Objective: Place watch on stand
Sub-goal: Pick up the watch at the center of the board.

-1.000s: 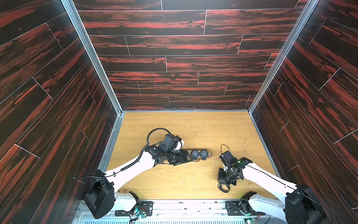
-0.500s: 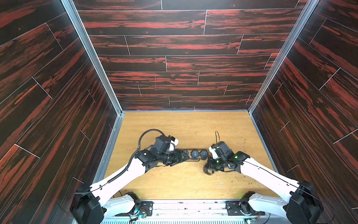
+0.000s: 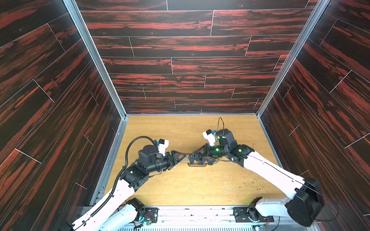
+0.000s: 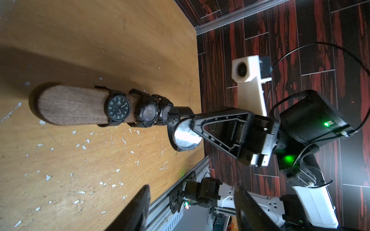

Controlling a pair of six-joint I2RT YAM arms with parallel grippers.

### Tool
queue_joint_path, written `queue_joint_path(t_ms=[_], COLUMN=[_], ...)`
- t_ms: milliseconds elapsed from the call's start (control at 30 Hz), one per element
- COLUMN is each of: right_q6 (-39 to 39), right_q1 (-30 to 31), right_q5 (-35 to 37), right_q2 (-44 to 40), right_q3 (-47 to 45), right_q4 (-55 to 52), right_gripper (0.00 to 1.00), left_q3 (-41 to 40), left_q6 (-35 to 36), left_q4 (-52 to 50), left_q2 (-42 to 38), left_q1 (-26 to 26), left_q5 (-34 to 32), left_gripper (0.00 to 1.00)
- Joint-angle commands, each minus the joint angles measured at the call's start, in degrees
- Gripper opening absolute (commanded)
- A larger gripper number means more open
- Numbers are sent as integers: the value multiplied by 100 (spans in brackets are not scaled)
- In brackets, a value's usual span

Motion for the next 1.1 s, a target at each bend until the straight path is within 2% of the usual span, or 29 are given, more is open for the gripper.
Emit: queue_joint_path(t_ms=[0, 167, 333, 567, 700, 900, 1067], right_q6=[42, 220, 264, 473, 584, 809, 1018], right_q1=[36, 36, 64, 82, 101, 100, 102], right_q5=[-578, -1221, -1402, -1482, -1549, -1800, -1986], right_q2=[411, 1167, 1628, 1798, 1800, 1900, 2057], right_q3=[468, 1215, 1813, 1974, 1948, 2029, 2149], right_q4=[234, 519, 611, 1031, 1189, 1390, 1568], right_gripper=[0, 0, 0, 0, 0, 0, 0], left_q3=[-52, 98, 95, -269, -576, -664, -680], left_q6=[-59, -70, -67, -271, -825, -1437, -1625], left_q4=[257, 533, 502, 726, 1707, 2932, 3355], left_q2=[70, 94, -198, -295, -63, 357, 416], left_q1=[135, 317, 582, 1521, 2027, 2070, 2064], left_q5=[28, 28, -5, 595, 1050, 1292, 1327], left_gripper=[67, 67, 68, 68, 68, 69, 67])
